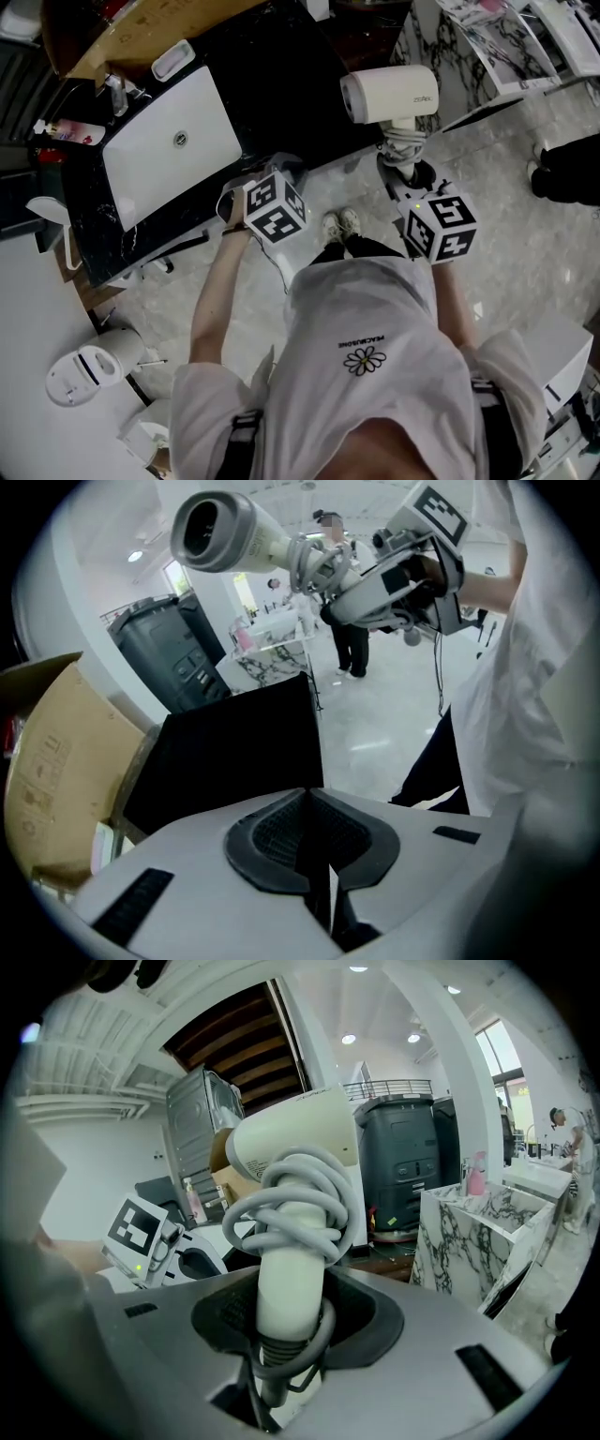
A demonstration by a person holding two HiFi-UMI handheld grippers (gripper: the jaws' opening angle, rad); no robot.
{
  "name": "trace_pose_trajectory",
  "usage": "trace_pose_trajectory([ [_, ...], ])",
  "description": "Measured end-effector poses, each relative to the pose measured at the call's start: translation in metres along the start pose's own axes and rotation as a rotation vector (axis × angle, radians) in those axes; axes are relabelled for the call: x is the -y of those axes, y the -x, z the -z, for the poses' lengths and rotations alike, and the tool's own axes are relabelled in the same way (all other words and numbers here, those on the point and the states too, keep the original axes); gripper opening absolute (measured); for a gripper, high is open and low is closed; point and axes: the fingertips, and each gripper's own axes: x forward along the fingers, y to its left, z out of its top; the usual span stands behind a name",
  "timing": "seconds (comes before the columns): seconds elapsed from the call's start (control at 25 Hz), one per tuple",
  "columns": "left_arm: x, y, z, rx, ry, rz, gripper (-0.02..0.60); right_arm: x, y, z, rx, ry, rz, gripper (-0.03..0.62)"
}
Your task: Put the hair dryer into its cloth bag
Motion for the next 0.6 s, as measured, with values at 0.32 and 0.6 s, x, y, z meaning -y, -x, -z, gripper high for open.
trace_pose_trajectory([
  [0.32,-0.027,0.029,-0.017,0.15,0.281,-0.027,0.02,-0.005,0.008,-0.005,-0.017,0.029,-0.052,0.146],
  [0.6,-0.072,0.069,-0.042,0.385,0.493,-0.149,0.017,-0.022,0.021,-0.001,-0.116,0.034,-0.231,0.146],
])
